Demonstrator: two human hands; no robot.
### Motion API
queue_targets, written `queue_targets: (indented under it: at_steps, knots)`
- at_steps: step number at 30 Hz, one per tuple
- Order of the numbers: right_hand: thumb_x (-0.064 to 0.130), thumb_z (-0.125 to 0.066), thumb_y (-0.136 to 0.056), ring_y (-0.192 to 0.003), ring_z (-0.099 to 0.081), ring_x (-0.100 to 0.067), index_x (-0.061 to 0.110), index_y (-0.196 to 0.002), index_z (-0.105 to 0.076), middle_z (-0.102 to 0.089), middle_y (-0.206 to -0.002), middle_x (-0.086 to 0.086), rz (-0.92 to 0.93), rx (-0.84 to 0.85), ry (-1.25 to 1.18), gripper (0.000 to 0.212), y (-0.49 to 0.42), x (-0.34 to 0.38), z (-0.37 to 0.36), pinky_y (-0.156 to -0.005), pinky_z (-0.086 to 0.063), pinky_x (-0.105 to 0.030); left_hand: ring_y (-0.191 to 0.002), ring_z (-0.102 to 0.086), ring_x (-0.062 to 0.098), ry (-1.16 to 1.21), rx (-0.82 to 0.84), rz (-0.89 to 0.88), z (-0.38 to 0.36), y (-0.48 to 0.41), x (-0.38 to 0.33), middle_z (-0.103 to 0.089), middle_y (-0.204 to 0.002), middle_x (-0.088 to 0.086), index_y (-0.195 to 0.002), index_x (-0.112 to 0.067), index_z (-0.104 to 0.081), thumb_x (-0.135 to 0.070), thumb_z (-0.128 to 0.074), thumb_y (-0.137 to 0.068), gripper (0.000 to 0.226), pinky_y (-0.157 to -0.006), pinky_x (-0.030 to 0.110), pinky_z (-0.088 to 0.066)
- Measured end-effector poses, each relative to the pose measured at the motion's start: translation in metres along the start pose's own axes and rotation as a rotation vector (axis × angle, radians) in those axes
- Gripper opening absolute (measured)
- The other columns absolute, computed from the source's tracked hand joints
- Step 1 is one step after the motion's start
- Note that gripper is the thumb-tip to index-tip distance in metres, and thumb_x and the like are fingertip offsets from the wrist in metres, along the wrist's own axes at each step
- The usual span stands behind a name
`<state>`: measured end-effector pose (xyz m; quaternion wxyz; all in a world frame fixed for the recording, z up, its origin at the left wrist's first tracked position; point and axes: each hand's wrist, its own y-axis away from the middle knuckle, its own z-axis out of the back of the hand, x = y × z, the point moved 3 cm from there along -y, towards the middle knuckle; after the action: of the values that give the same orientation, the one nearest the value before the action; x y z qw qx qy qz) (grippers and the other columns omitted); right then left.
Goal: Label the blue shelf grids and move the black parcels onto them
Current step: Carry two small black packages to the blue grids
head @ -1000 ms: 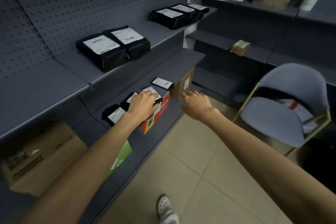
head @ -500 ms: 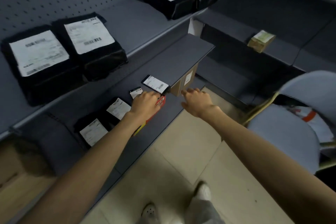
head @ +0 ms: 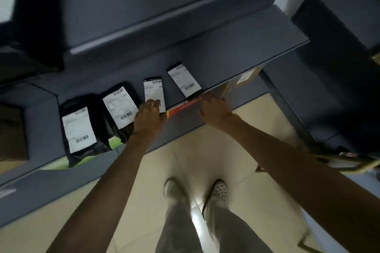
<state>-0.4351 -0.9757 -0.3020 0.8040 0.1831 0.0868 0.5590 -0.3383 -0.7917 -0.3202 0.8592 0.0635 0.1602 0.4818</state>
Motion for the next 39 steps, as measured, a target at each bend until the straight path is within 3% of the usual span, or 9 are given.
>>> queue_targets:
  at_steps: [8,12,16,21,29,39]
  knots:
    - [0.043,-0.056,-0.093,-0.136,-0.036,-0.036,0.000,-0.149,-0.021,-0.030,-0.149,-0.021,-0.035,0.021,-0.156,0.079,-0.108,-0.011,-0.057,-0.102,-0.041,-0.046,-0.145,-0.015,0.037,0.185,0.027,0.205,-0.071,-0.057,0.031,-0.011,-0.159,0.019,-0.154,-0.007,-0.013,-0.040,-0.064,-0.089,0.089,-0.103,0.056,-0.041]
    - [0.050,-0.060,-0.089,-0.145,-0.017,-0.037,-0.002,-0.153,-0.009,-0.015,-0.157,-0.021,-0.096,0.024,-0.216,0.097,-0.138,-0.012,-0.078,-0.113,-0.028,-0.048,-0.145,-0.012,0.041,0.242,0.026,0.305,-0.092,-0.075,0.038,-0.009,-0.157,0.022,-0.153,-0.001,-0.007,-0.043,-0.071,-0.083,0.104,-0.108,0.057,-0.037]
    - [0.055,-0.069,-0.080,-0.142,-0.018,-0.037,-0.002,-0.152,-0.008,-0.015,-0.156,-0.020,-0.162,0.001,-0.242,0.110,-0.153,-0.011,-0.090,-0.112,-0.031,-0.049,-0.141,-0.017,0.040,0.362,0.006,0.424,-0.103,-0.083,0.039,-0.016,-0.154,0.021,-0.153,0.000,-0.003,-0.043,-0.077,-0.076,0.116,-0.110,0.054,-0.031]
    - [0.049,-0.076,-0.073,-0.131,-0.032,-0.035,-0.001,-0.148,-0.019,-0.030,-0.144,-0.018,-0.167,-0.079,-0.289,0.106,-0.162,-0.009,-0.088,-0.103,-0.040,-0.047,-0.133,-0.027,0.039,0.443,-0.064,0.474,-0.104,-0.086,0.032,-0.028,-0.144,0.022,-0.152,0.001,-0.008,-0.030,-0.081,-0.073,0.112,-0.108,0.051,-0.035]
    - [0.043,-0.085,-0.065,-0.133,-0.032,-0.033,0.003,-0.140,-0.031,-0.034,-0.141,-0.016,-0.132,-0.022,-0.348,0.101,-0.129,-0.023,-0.082,-0.100,-0.042,-0.042,-0.131,-0.033,0.035,0.452,-0.159,0.467,-0.090,-0.056,0.010,-0.032,-0.141,0.017,-0.152,-0.005,-0.015,-0.022,-0.081,-0.069,0.107,-0.098,0.050,-0.045]
    - [0.040,-0.084,-0.066,-0.131,-0.036,-0.032,0.005,-0.139,-0.033,-0.035,-0.141,-0.015,0.089,-0.032,-0.323,0.095,-0.002,-0.030,-0.039,-0.093,-0.045,-0.041,-0.133,-0.032,0.038,0.496,-0.364,0.515,-0.067,0.079,-0.027,-0.030,-0.144,0.020,-0.153,-0.004,-0.015,-0.020,-0.082,-0.072,0.106,-0.106,0.047,-0.038]
